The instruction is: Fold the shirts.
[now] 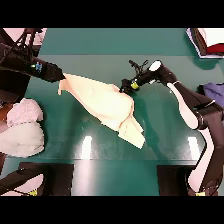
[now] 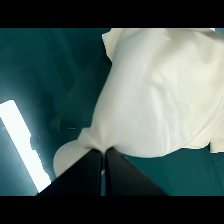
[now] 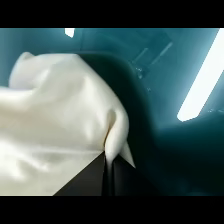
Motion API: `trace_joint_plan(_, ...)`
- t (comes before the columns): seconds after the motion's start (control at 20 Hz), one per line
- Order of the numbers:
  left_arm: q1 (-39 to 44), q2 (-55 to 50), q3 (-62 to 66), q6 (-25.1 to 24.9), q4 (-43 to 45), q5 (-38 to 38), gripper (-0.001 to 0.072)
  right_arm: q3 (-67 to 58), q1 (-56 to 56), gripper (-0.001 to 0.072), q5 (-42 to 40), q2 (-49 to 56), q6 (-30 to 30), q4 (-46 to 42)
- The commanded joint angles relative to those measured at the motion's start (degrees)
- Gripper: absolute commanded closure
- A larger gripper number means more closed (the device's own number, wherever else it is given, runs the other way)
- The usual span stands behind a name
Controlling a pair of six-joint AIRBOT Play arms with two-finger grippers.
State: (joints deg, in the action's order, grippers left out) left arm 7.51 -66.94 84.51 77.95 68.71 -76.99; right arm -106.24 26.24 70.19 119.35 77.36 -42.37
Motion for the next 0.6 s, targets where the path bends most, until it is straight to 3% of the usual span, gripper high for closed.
trace_joint_plan(0.0,0.0,0.1,0.4,0.1,-0.5,0.0,0.0686,-5.2,-0.3,0.0699,-0.2,-0.5,-2.4,-0.3)
trace_joint_plan(0.3,0.0,0.1,17.4,0.1,-0.2,3.6,0.0686,-12.1,-8.0,0.0699,-1.3,-16.8,-1.3,-12.9)
trace_joint_plan(0.55,0.0,0.2,36.8,0.1,-7.8,7.3,0.0686,-9.0,-15.3,0.0699,-2.2,-35.7,-1.4,-13.3)
